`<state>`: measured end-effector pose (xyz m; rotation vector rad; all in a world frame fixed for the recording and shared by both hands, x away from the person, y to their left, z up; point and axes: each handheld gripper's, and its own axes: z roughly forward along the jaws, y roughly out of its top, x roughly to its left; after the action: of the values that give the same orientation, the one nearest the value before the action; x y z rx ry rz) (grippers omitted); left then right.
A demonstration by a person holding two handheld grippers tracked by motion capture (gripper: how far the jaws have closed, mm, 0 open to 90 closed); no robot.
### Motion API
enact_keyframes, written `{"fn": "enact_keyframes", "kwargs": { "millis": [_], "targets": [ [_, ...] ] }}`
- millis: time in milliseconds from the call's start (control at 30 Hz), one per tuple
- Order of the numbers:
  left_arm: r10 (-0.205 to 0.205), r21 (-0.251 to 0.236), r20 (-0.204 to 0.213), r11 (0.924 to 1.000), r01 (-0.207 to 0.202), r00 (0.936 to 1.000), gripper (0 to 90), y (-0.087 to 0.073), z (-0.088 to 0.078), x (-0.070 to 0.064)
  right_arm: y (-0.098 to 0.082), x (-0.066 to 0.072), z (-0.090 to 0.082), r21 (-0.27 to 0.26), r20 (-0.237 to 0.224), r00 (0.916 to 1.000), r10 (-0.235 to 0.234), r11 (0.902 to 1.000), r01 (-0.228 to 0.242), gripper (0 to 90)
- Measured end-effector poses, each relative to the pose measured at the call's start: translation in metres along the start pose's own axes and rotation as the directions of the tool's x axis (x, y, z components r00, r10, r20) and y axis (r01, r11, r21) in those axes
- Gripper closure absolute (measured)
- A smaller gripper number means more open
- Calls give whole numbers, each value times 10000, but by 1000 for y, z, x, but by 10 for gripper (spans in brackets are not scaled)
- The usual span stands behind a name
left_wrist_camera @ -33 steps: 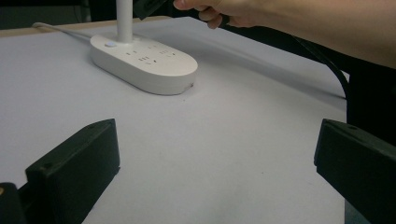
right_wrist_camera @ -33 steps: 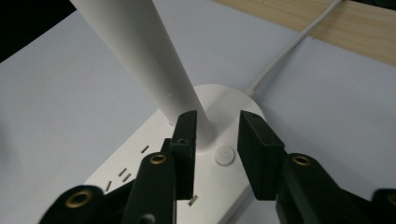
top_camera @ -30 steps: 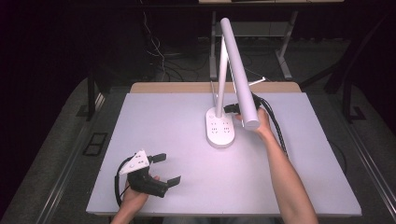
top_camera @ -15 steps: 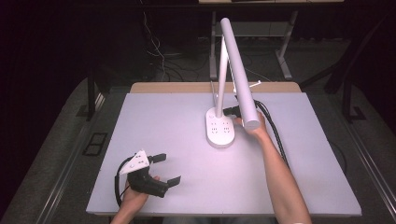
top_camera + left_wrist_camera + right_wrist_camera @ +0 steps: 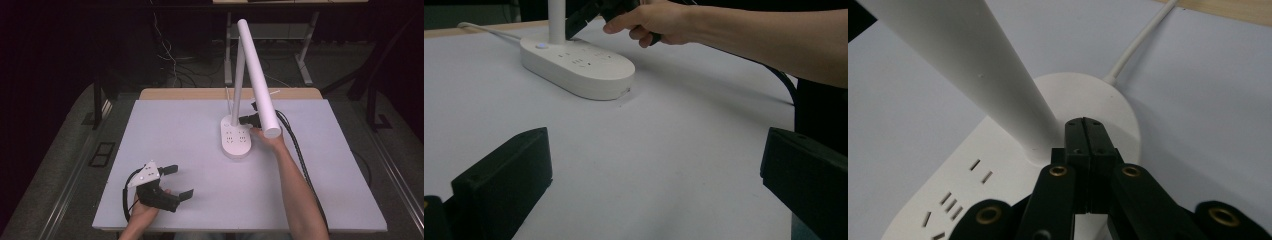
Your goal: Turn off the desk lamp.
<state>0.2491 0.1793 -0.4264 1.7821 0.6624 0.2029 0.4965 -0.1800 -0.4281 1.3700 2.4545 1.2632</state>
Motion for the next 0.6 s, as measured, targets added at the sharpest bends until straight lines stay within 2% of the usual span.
{"fn": "enact_keyframes", "kwargs": {
  "millis": [300,600],
  "targets": [
    [-1,10,3,10000,1,10000,0,0,1,1,-1,3,-2,-123,104,9999,-118,9999,119,900],
    [4,16,-11,10000,-4,10000,0,0,1,1,-2,0,-2,-160,-44,10000,82,9998,-83,900]
  ]
}}
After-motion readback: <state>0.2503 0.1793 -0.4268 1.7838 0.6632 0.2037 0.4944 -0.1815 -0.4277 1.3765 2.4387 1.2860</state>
